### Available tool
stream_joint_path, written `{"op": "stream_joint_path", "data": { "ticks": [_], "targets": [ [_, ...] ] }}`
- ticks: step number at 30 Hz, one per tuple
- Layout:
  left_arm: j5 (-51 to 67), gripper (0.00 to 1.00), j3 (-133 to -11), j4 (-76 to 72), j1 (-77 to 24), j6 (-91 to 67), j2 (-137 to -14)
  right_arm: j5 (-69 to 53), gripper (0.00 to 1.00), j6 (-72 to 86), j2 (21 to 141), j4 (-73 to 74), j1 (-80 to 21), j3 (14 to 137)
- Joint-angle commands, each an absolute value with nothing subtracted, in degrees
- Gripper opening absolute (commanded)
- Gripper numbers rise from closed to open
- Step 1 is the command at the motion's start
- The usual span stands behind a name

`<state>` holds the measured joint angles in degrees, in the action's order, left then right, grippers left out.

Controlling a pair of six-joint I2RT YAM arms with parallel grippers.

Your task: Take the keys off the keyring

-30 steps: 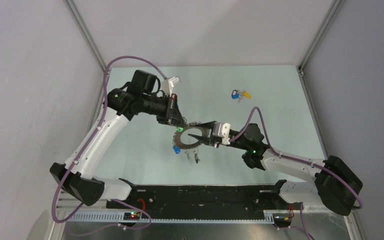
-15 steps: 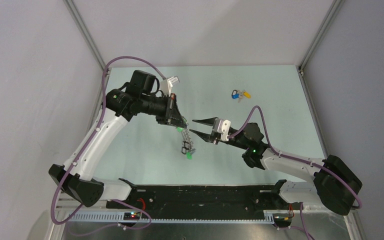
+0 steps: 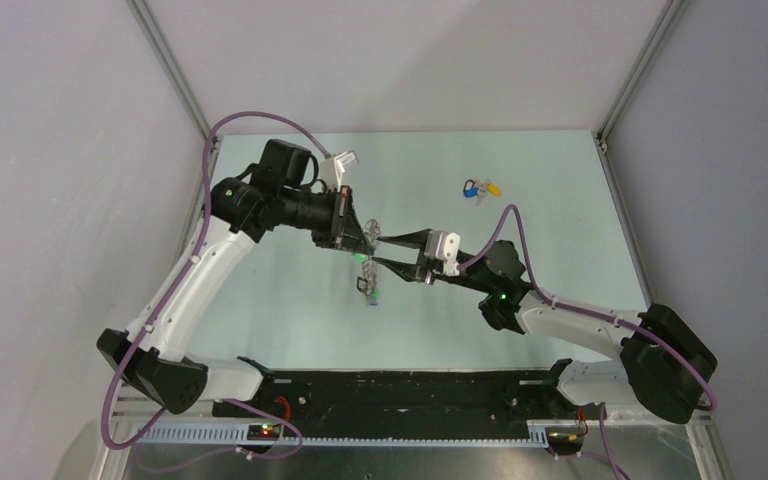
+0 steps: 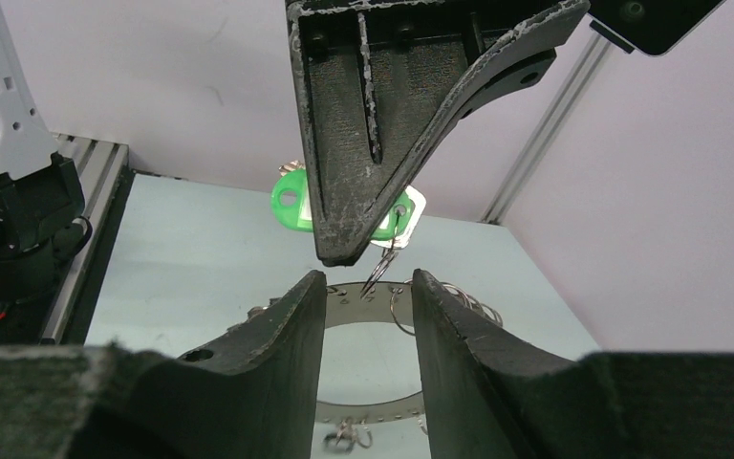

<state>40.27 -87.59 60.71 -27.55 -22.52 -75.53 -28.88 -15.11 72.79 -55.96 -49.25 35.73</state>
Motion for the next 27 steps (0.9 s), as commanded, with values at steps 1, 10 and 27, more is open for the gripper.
{"op": "stream_joint_path", "data": {
  "ticks": [1,10,27],
  "targets": [
    [42.49,0.0,-90.23,59.14,-27.16,-23.65,-74.24,-29.49,0.42,-12.44,75.17,-61.2,-49.22,39.04],
    [42.66,0.0,-90.13,59.09,-27.16,-23.72,-73.54,-26.13,0.09,-11.9,76.72,-60.9,-48.76,40.36],
    [43.58,0.0,-87.31,59.07,-25.23,-23.34,-73.41,-32.52,0.0,-15.66,70.64,-66.39,-48.75,34.84]
  ]
}}
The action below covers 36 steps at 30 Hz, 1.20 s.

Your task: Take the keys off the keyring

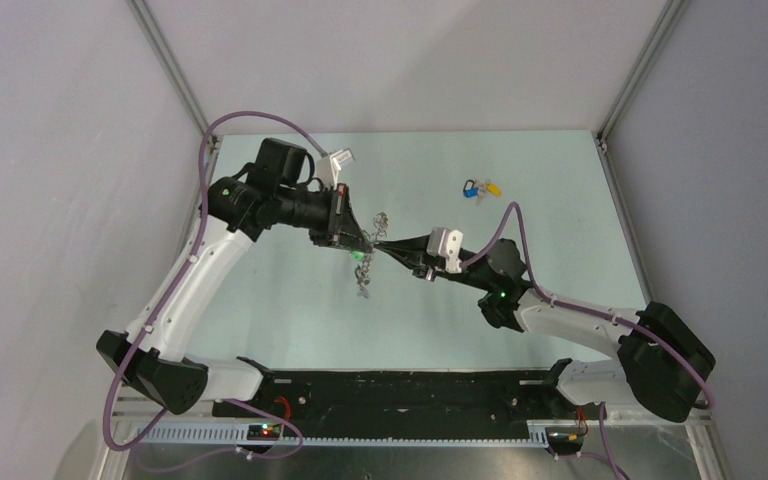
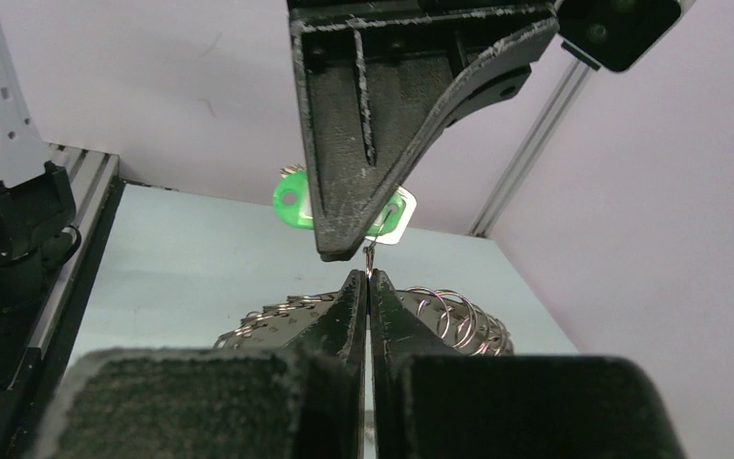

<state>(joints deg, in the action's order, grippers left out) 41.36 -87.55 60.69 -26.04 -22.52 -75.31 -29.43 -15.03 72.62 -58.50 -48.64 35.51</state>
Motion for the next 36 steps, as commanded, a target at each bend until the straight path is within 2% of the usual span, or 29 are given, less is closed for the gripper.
{"op": "stream_joint_path", "data": {
  "ticks": [1,19,24,27,31,36],
  "targets": [
    [43.52,0.0,-87.12,59.07,-25.23,-23.3,-73.5,-32.87,0.0,-14.94,70.56,-67.43,-48.77,34.69],
    [43.63,0.0,-86.02,59.11,-26.81,-21.24,-75.38,-34.46,0.0,-5.91,76.92,-82.16,-48.7,37.56],
    [30.17,0.0,-86.75,59.14,-26.48,-19.17,-73.13,-30.66,0.0,-2.2,73.39,-81.44,-46.86,35.69],
    [16.64,0.0,-86.48,59.1,-26.3,-18.44,-72.05,-26.55,0.0,-1.86,70.07,-76.22,-45.28,33.26],
    [5.22,0.0,-85.42,57.31,-26.3,-18.92,-73.65,-19.33,0.0,-4.7,62.76,-64.68,-43.77,30.21],
    [5.76,0.0,-83.26,48.9,-26.56,-22.57,-79.5,-9.44,0.0,-8.73,50.73,-47.78,-41.24,29.62]
  ]
}}
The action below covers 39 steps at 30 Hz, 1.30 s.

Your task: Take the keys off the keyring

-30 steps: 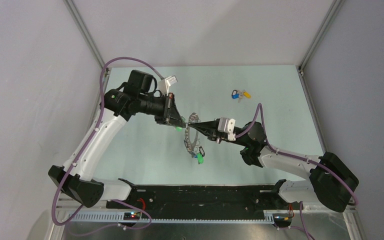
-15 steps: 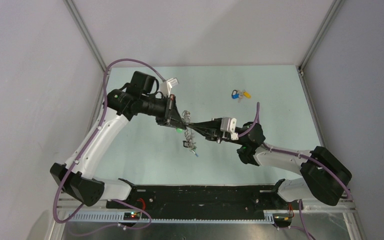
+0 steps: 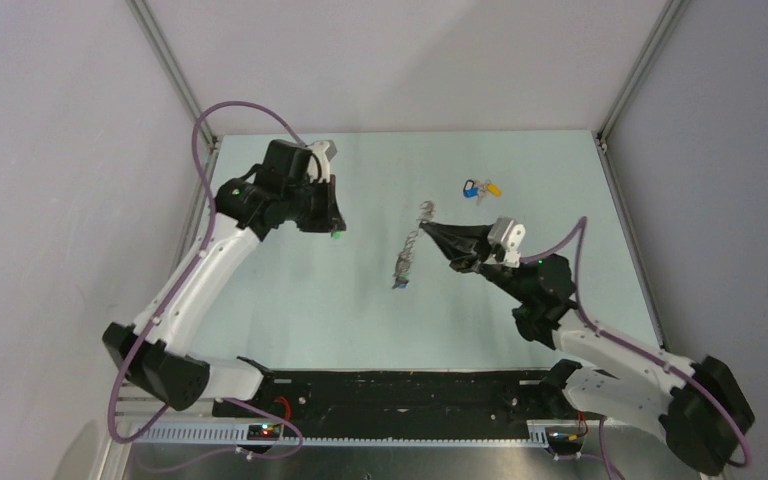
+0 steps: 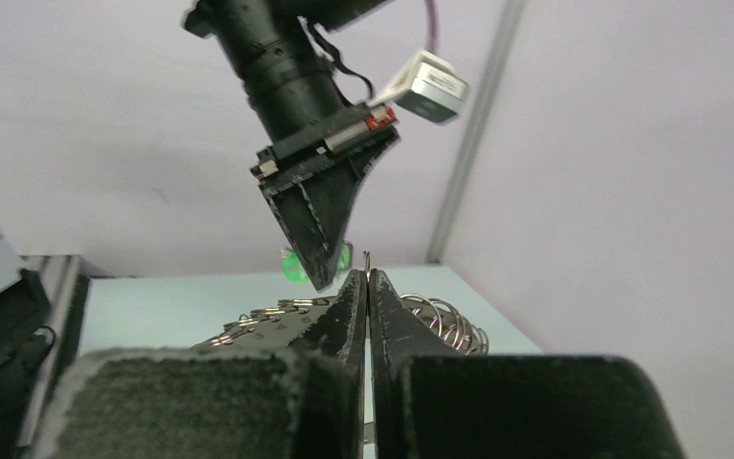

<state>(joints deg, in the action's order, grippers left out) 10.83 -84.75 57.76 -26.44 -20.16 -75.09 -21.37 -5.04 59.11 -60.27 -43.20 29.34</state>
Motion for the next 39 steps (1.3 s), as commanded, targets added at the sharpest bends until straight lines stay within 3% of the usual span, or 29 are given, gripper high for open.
{"op": "stream_joint_path", "data": {
  "ticks": [1,10,19,23,25,26,27,28,30,39],
  "targets": [
    [6.89,0.0,-83.15,45.51,-26.64,-24.25,-81.88,-8.02,0.0,-9.15,49.36,-43.89,-40.97,29.62],
    [12.31,0.0,-87.36,16.49,-31.04,-39.02,-103.64,17.32,0.0,-9.01,33.98,-21.47,-35.99,31.1],
    [16.28,0.0,-102.38,-12.29,-36.02,-59.28,-129.83,21.61,0.0,-9.74,26.96,-16.17,-34.04,31.29],
    [15.41,0.0,-120.52,-17.75,-36.67,-68.8,-144.19,22.41,0.0,-10.38,25.85,-16.18,-33.8,31.44],
    [15.57,0.47,-127.25,-17.2,-37.26,-69.79,-150.62,22.62,0.0,-10.64,25.7,-15.91,-33.69,31.54],
    [14.9,0.83,-131.55,-14.28,-37.61,-69.59,-152.75,22.69,0.0,-10.99,25.78,-15.78,-33.68,31.59],
    [12.6,0.91,-131.24,-13.42,-37.75,-69.34,-151.94,22.77,0.0,-11.12,25.86,-15.48,-33.6,31.74],
    [11.31,0.98,-129.87,-12.72,-37.85,-68.29,-150.81,22.94,0.0,-11.24,26.02,-15.34,-33.5,31.82],
    [8.2,0.99,-124.54,-12.07,-37.72,-65.41,-146.52,23.24,0.0,-11.12,26.09,-14.61,-33.44,32.2],
    [1.5,1.0,-94.0,-9.47,-36.57,-50.73,-116.05,22.48,0.0,-10.37,27.54,-14.37,-32.99,32.62]
  ]
}}
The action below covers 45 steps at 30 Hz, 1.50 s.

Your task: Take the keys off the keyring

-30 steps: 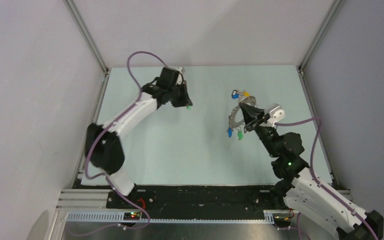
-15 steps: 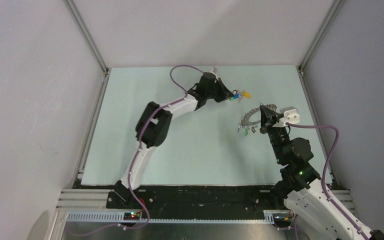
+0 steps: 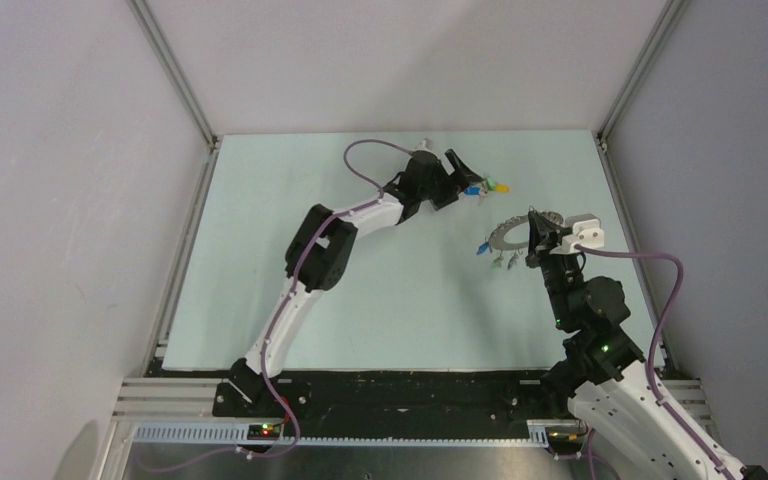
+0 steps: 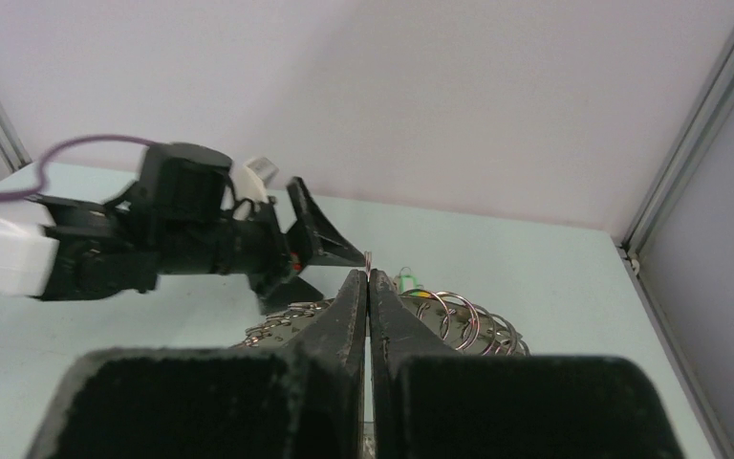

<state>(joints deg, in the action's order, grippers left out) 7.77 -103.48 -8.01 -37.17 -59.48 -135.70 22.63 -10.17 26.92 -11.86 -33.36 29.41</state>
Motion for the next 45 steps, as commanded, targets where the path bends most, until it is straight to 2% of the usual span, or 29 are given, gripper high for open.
{"op": "stream_joint_path", "data": {
  "ticks": [1,4,9,12,16,19,22,23,24,25,26,28,32,34,39,45],
  "targets": [
    [-0.33,1.0,-91.74,-9.17,-36.21,-49.75,-113.48,22.23,0.0,-9.95,28.18,-14.22,-32.97,32.74],
    [-4.16,1.0,-80.97,-6.34,-34.95,-45.85,-99.92,19.42,0.0,-8.6,29.45,-12.88,-32.88,33.02],
    [-11.54,1.0,-70.03,3.85,-31.51,-43.57,-80.1,10.66,0.0,-7.87,33.54,-9.63,-32.79,34.53],
    [-15.39,1.0,-62.65,10.73,-29.62,-42.02,-69.85,4.96,0.0,-6.48,41.01,-7.27,-32.82,37.4],
    [-23.11,1.0,-55.13,14.97,-28.3,-36.39,-52.38,-1.96,0.0,-2.01,53.06,-16.93,-34.46,39.59],
    [-24.99,1.0,-52.54,15.83,-28.17,-26.87,-40.65,-7.78,0.0,-0.99,64.57,-28.2,-36.07,48.01],
    [-28.32,1.0,-52.68,17.8,-28.13,-20.3,-35.38,-11.91,0.01,-0.48,77.85,-29.05,-37.09,64.6],
    [-28.93,1.0,-53.16,19.35,-28.13,-17.84,-33.96,-12.02,0.1,1.26,81.71,-29.11,-37.09,67.63],
    [-30.32,1.0,-53.39,20.18,-28.13,-16.96,-33.12,-11.84,0.36,2.26,83.31,-29.12,-36.83,72.43],
    [-30.81,1.0,-53.73,21.79,-28.13,-15.82,-32.91,-11.46,0.5,3.9,85.71,-28.75,-36.69,74.36],
    [-31.96,1.0,-53.76,22.58,-28.13,-15.56,-32.66,-10.12,0.84,4.59,86.45,-27.1,-36.34,77.41],
    [-34.36,1.0,-52.99,24.37,-28.13,-15.86,-32.72,-7.79,0.98,5.83,87.19,-23.05,-36.11,79.44],
    [-36.97,1.0,-50.73,26.12,-28.13,-19.45,-34.5,-2.93,1.0,7.39,84.33,-10.25,-35.1,78.77],
    [-38.36,1.0,-51.14,27.82,-28.08,-21.49,-36.29,-1.4,1.0,9.31,79.32,-6.09,-34.08,75.39],
    [-39.3,1.0,-53.38,30.7,-28.2,-23.4,-39.27,3.95,1.0,9.62,65.9,-3.26,-31.88,60.54],
    [-37.89,1.0,-50.27,30.25,-28.38,-24.25,-34.34,11.93,0.99,7.37,48.83,3.4,-31.73,47.97]
  ]
}}
